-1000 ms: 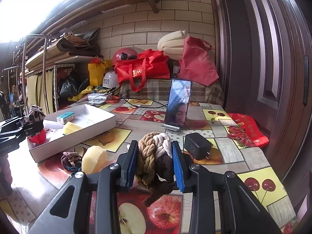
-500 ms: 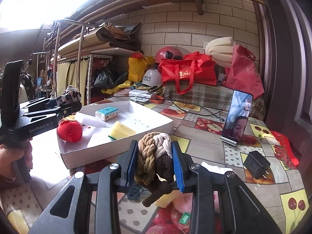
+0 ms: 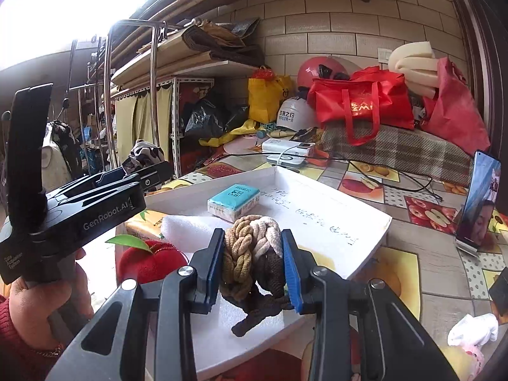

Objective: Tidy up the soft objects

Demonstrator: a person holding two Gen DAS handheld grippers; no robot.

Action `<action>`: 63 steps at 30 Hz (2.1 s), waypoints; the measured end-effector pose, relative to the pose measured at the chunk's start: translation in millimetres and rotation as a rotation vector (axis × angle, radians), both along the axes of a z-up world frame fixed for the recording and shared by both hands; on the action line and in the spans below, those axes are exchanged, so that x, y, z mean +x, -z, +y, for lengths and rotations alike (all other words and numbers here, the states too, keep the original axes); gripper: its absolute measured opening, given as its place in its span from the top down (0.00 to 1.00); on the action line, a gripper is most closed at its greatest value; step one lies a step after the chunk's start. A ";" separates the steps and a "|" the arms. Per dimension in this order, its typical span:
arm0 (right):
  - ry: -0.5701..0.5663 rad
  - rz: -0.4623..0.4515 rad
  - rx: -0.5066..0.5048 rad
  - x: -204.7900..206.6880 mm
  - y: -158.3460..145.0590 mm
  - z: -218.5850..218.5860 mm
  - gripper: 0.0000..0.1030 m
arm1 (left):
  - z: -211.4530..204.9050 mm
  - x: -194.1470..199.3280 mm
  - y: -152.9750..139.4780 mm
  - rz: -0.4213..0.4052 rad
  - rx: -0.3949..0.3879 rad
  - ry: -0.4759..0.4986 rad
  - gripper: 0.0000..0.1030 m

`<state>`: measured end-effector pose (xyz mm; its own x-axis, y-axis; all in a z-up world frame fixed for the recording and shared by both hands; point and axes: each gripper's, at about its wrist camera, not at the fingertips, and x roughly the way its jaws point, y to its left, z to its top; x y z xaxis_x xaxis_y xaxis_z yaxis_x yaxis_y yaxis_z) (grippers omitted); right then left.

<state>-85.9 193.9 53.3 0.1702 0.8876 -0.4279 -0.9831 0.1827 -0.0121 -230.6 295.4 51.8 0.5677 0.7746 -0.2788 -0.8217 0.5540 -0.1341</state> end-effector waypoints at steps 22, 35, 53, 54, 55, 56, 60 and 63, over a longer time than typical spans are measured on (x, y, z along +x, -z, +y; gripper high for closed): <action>0.169 -0.042 0.111 33.9 -13.3 -104.9 0.00 | -21.9 6.0 -4.6 0.021 0.057 0.023 0.00; 0.729 0.188 -0.300 175.6 20.3 -206.2 0.00 | -138.4 85.5 -8.6 0.067 0.021 0.580 0.00; 0.705 0.237 -0.426 189.4 41.4 -204.5 0.00 | -146.3 103.9 -8.6 0.041 -0.058 0.676 0.00; 0.706 0.237 -0.426 189.3 41.4 -204.4 0.00 | -145.6 102.9 -8.3 0.040 -0.059 0.677 0.00; 0.706 0.237 -0.426 189.3 41.4 -204.7 0.00 | -144.4 103.1 -8.1 0.038 -0.063 0.676 0.00; 0.706 0.237 -0.426 189.4 41.4 -204.6 0.00 | -143.2 102.7 -8.0 0.034 -0.068 0.675 0.00; 0.706 0.237 -0.426 189.4 41.4 -204.7 0.00 | -137.5 101.4 -7.5 0.020 -0.094 0.667 0.00; 0.706 0.237 -0.426 189.4 41.3 -204.7 0.00 | -134.3 100.0 -7.0 0.011 -0.107 0.663 0.00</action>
<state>103.5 -10.9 11.9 0.4863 0.3628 -0.7949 -0.6264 0.7790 -0.0277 -130.7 161.1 58.9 0.9106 0.2305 -0.3431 -0.3134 0.9262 -0.2095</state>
